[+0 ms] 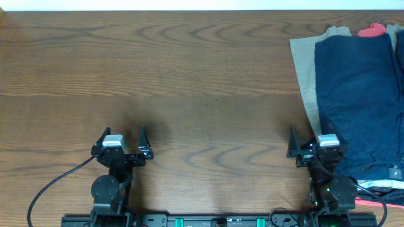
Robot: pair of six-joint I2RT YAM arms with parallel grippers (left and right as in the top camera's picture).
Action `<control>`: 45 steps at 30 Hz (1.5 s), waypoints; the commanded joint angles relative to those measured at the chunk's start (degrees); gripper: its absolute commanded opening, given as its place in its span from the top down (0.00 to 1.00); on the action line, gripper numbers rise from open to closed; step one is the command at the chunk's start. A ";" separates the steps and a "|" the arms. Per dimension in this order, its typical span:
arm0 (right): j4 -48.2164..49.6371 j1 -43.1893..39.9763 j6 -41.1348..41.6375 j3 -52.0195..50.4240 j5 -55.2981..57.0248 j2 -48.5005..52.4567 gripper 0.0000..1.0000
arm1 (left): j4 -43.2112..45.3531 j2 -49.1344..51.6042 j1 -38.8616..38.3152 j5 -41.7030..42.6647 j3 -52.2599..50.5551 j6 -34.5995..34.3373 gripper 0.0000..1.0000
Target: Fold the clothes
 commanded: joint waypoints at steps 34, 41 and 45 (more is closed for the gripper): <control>0.26 -0.50 0.85 -0.09 0.61 0.09 0.01 | -2.58 -0.33 0.35 -0.59 -0.87 -0.07 0.02; 3.30 -0.52 -0.66 -0.09 6.47 0.09 0.01 | -1.92 -0.33 0.37 -4.50 -0.87 -0.11 0.02; 9.18 -0.52 -0.37 -0.09 9.31 0.11 0.01 | -1.84 -0.33 0.37 -5.92 -0.87 -3.21 0.02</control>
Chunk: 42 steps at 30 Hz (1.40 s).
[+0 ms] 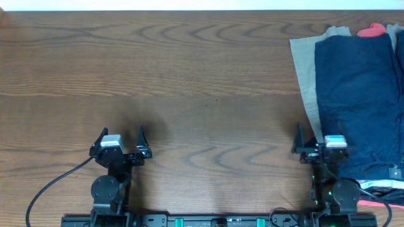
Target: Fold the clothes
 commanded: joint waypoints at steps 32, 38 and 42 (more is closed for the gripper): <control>-23.45 -4.24 -10.40 55.76 7.82 75.87 0.01 | -12.33 58.10 0.35 -3.76 39.56 -5.42 0.02; -22.01 -4.48 -8.87 57.37 1.66 82.14 0.01 | -13.88 65.24 0.35 -3.74 43.58 -5.49 0.02; -20.50 -4.52 -7.43 57.37 -1.09 82.73 0.01 | -13.11 65.96 0.35 -3.74 43.58 -5.51 0.02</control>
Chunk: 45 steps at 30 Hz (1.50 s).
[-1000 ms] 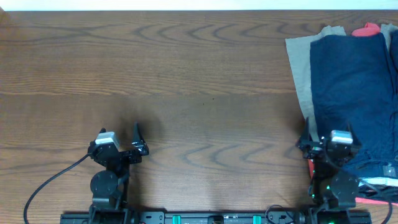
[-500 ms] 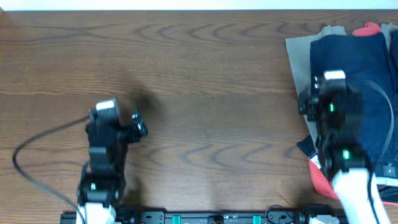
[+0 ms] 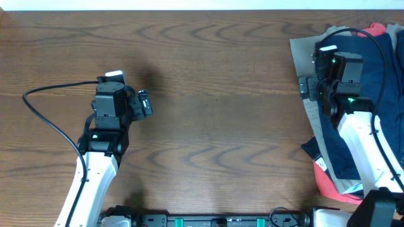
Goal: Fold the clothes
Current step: 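Reach the right gripper to the dark blue shorts on the stack and grasp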
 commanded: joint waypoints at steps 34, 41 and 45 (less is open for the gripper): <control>1.97 -7.21 31.74 1.07 0.33 19.32 0.31 | 3.37 2.89 0.35 -0.90 1.27 -0.74 0.02; 1.29 -5.35 29.35 1.07 7.65 19.34 0.55 | 3.37 2.89 0.35 -0.92 1.25 -0.74 0.02; 1.31 -5.18 29.38 1.07 7.96 19.34 0.81 | 3.37 2.89 0.35 -0.90 1.27 -0.74 0.02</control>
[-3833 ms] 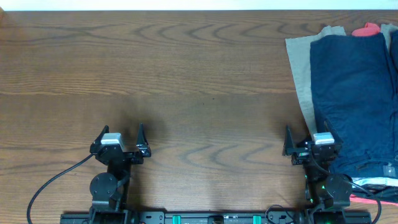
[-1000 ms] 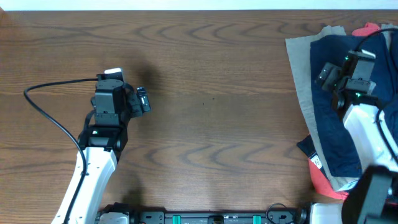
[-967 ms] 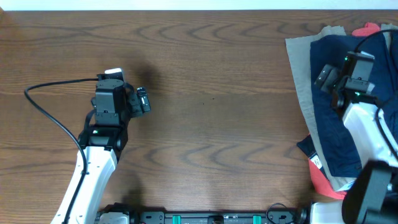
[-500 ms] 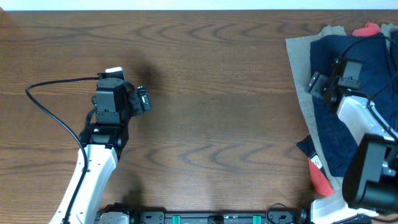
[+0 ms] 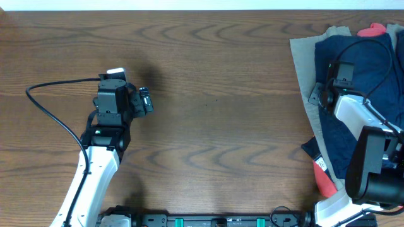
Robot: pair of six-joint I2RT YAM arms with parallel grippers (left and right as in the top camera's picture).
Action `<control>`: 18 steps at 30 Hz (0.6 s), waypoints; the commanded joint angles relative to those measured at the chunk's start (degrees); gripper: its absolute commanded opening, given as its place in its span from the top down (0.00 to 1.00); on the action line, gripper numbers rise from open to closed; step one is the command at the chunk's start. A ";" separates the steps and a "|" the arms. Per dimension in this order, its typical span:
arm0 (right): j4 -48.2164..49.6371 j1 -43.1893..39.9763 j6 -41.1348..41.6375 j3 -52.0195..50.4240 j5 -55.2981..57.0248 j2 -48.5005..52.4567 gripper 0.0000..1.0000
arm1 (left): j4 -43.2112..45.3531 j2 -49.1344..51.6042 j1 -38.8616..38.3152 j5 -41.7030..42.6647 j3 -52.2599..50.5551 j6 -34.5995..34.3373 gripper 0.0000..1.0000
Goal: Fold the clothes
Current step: 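Reach the right gripper to the dark blue shorts on the stack and grasp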
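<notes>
A pile of clothes lies at the table's right edge: a navy garment (image 5: 363, 57) on top, a beige one (image 5: 303, 63) beneath it, and red cloth (image 5: 324, 181) showing at the front and at the far corner. My right gripper (image 5: 315, 96) points down at the navy garment's left edge, its wrist above the pile. Its fingers are too dark against the cloth to read. My left gripper (image 5: 144, 101) hangs over bare wood at the left, turned sideways toward the right, with nothing seen in it.
The wooden table (image 5: 214, 94) stretches between the two arms. The left arm's black cable (image 5: 44, 94) loops over the left part of the table. The right arm's base (image 5: 369, 170) stands over the front of the pile.
My right wrist has moved from the far part of the pile nearer to its middle left edge, and the arm is folded more. The navy top edge looks more rumpled. The left arm barely shifted.
Both arms first rested at the front edge with open fingers, the pile lying flat. Then both had reached out, the left over bare wood, the right onto the pile, whose front corner was disturbed, showing red cloth. Now the right wrist sits lower on the navy garment.
</notes>
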 commanded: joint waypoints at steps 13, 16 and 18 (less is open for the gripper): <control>0.48 0.57 -0.20 0.57 1.05 0.09 0.99 | 0.13 0.11 0.35 -0.92 1.27 -0.74 0.02; 0.63 0.57 -0.42 1.25 -1.88 -0.33 0.99 | 0.13 0.11 0.35 -0.92 1.27 -0.74 0.02; 1.40 0.59 -0.44 1.66 -3.69 -0.39 0.67 | 0.13 0.11 0.35 -0.92 1.25 -0.74 0.02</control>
